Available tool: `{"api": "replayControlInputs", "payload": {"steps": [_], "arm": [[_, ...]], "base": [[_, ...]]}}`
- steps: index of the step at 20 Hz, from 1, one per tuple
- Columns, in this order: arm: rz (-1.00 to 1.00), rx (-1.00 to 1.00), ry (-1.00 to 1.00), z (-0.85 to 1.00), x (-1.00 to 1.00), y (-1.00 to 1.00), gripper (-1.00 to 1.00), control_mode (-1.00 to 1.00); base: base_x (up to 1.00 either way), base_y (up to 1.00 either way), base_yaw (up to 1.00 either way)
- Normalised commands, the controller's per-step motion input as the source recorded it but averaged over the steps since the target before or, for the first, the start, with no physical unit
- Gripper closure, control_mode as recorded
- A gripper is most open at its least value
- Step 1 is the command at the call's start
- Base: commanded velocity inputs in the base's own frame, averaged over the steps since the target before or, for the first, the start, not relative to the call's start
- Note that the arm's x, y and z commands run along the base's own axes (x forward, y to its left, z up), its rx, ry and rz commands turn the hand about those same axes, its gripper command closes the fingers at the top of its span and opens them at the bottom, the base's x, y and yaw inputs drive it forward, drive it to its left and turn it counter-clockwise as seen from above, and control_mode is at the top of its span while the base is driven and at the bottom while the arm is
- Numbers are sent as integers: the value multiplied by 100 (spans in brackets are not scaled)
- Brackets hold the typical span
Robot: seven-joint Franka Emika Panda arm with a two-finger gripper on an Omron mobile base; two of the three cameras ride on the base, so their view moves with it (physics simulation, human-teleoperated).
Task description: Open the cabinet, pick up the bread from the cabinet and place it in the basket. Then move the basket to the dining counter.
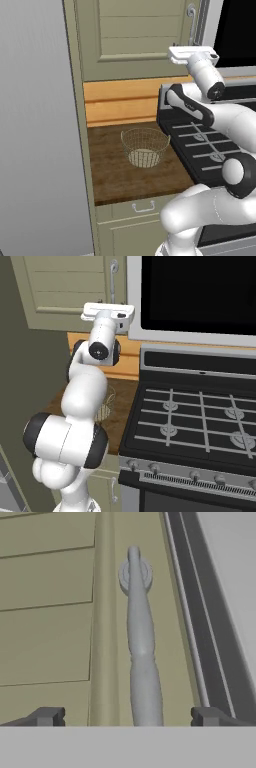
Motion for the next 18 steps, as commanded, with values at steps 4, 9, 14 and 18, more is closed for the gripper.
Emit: {"api": "replayControlInputs", "payload": {"steps": [4,9,14,18], "arm": [[0,0,0,1,3,-9,-100,-100],[-11,0,0,0,2,1,-100,-100],[-12,0,0,0,9,0,-100,-100],[-2,0,0,0,7,6,-100,-100]], "base": [[0,0,0],[0,0,0],[0,0,0],[0,0,0]]}}
